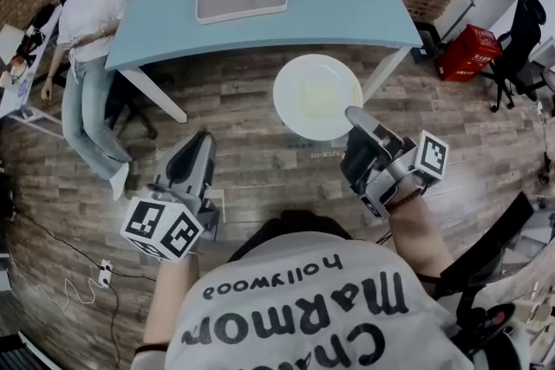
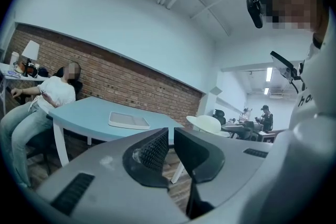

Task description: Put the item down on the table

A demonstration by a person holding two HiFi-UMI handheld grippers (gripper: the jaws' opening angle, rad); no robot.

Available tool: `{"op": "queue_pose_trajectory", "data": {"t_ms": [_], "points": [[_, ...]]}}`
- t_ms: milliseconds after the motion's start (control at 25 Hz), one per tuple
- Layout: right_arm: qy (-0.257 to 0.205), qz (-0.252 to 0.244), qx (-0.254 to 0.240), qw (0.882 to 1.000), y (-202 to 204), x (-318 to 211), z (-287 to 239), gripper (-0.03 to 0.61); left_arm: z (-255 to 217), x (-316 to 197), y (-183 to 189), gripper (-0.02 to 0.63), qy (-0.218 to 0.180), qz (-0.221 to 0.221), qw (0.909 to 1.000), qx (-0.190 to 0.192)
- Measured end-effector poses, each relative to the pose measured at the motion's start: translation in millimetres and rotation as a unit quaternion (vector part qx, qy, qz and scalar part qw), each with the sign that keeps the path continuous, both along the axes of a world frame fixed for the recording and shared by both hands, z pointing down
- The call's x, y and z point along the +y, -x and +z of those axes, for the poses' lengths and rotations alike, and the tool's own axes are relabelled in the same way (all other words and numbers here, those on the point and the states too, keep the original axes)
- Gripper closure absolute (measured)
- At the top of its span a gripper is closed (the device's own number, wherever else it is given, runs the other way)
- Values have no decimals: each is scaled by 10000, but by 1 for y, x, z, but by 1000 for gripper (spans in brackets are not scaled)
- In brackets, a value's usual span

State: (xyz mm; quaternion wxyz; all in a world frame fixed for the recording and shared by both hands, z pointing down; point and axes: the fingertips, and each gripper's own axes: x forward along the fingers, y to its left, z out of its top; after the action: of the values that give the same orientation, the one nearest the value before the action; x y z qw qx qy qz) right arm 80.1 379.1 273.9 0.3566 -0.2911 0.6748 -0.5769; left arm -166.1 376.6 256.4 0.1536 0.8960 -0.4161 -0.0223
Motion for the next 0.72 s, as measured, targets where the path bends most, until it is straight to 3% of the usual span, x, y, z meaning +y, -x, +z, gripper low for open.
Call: {"op": "queue_pose_trajectory", "data": {"t_ms": [280, 720], "points": [[27, 119, 79, 9999, 9, -13, 2, 535, 4, -16, 14, 577, 16, 47, 10000, 47], [74, -92, 209, 9997, -16, -82, 11, 535, 13, -78, -16, 577, 118, 62, 9999, -109]]}}
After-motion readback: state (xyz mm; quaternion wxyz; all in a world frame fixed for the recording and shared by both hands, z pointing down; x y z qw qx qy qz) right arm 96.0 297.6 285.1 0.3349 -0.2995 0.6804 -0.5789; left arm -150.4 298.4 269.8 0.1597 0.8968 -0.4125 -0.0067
